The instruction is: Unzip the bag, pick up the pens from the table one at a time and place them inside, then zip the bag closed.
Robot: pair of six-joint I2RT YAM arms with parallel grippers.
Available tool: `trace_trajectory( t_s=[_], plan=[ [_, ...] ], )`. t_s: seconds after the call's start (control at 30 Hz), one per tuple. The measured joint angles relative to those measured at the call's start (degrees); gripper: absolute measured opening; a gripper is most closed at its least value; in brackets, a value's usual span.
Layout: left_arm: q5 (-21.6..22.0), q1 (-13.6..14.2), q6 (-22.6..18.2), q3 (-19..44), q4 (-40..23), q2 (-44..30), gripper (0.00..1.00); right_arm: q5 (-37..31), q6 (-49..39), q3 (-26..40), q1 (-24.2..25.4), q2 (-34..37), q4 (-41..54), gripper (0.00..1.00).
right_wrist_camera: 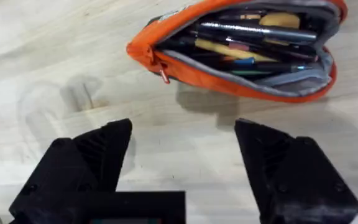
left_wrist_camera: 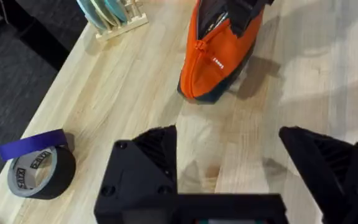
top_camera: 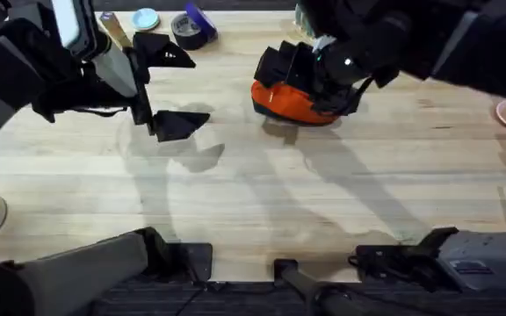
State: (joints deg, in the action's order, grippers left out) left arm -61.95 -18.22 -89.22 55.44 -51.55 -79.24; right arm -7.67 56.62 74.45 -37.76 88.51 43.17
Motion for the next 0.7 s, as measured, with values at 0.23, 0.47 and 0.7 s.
trace_trajectory(
  t_s=[0.23, 0.47, 0.7],
  plan=[
    [0.0, 0.0, 0.0, 0.0, 0.0, 0.0, 0.995, 0.0, 0.4, -4.1, -0.1, 0.0, -8.5, 0.997],
    [0.0, 0.0, 0.0, 0.0, 0.0, 0.0, 0.995, -2.0, -0.1, -7.0, -0.6, 0.7, -15.8, 0.996],
    [0.0, 0.0, 0.0, 0.0, 0.0, 0.0, 0.995, -6.7, -2.3, -7.1, -2.4, 3.8, -18.8, 0.996]
  ],
)
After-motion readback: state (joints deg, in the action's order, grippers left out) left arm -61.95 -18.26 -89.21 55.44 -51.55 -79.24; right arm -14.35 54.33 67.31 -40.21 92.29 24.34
